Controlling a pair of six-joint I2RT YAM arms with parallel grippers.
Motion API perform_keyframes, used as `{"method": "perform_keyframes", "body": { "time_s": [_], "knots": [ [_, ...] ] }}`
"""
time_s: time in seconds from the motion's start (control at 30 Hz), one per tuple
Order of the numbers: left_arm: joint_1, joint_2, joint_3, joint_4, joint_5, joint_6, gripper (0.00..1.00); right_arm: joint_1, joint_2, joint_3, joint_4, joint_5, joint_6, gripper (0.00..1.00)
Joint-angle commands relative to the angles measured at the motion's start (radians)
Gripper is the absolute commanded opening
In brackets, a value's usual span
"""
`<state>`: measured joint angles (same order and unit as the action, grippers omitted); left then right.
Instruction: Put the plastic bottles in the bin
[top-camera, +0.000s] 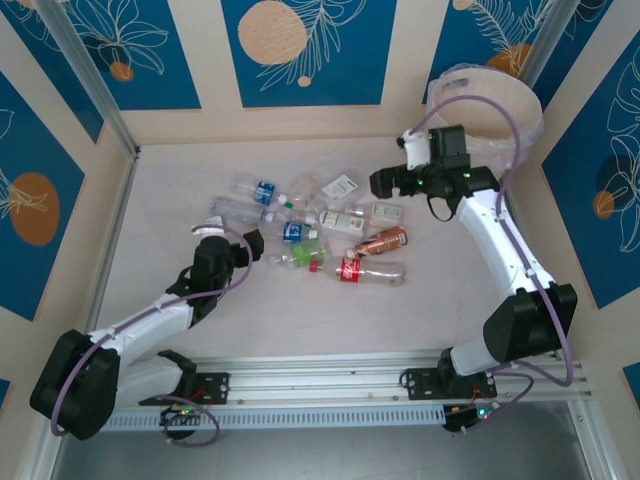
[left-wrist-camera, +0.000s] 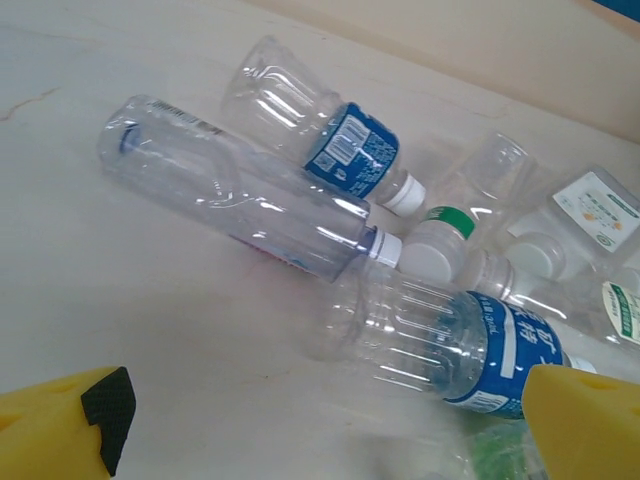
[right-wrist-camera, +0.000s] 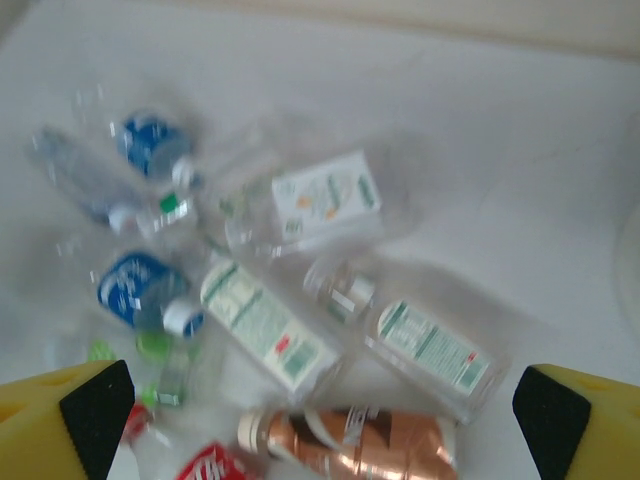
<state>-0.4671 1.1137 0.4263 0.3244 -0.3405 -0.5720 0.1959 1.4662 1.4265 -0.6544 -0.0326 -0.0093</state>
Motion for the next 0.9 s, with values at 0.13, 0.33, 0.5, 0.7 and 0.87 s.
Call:
{"method": "perform_keyframes", "body": {
  "time_s": [0.13, 0.33, 0.5, 0.7, 0.87],
  "knots": [
    [0.018, 0.005, -0.003, -0.039, -0.040, -0.071, 1.00, 0.001, 0.038, -0.104, -0.042, 0.185, 0.311, 1.00],
    [0.026, 0.028, -0.001, -0.040, -0.039, -0.080, 1.00, 0.038, 0.075, -0.270, 0.072, 0.240, 0.815, 0.99],
    [0.032, 0.029, -0.003, -0.048, -0.035, -0.081, 1.00, 0.087, 0.150, -0.305, 0.097, 0.338, 1.028, 1.00],
    [0.042, 0.029, -0.001, -0.059, -0.028, -0.082, 1.00, 0.150, 0.268, -0.290, 0.141, 0.388, 1.135, 0.99],
    [0.051, 0.028, -0.002, -0.074, -0.030, -0.082, 1.00, 0.150, 0.325, -0.306, 0.170, 0.422, 1.184, 0.91]
  ]
}}
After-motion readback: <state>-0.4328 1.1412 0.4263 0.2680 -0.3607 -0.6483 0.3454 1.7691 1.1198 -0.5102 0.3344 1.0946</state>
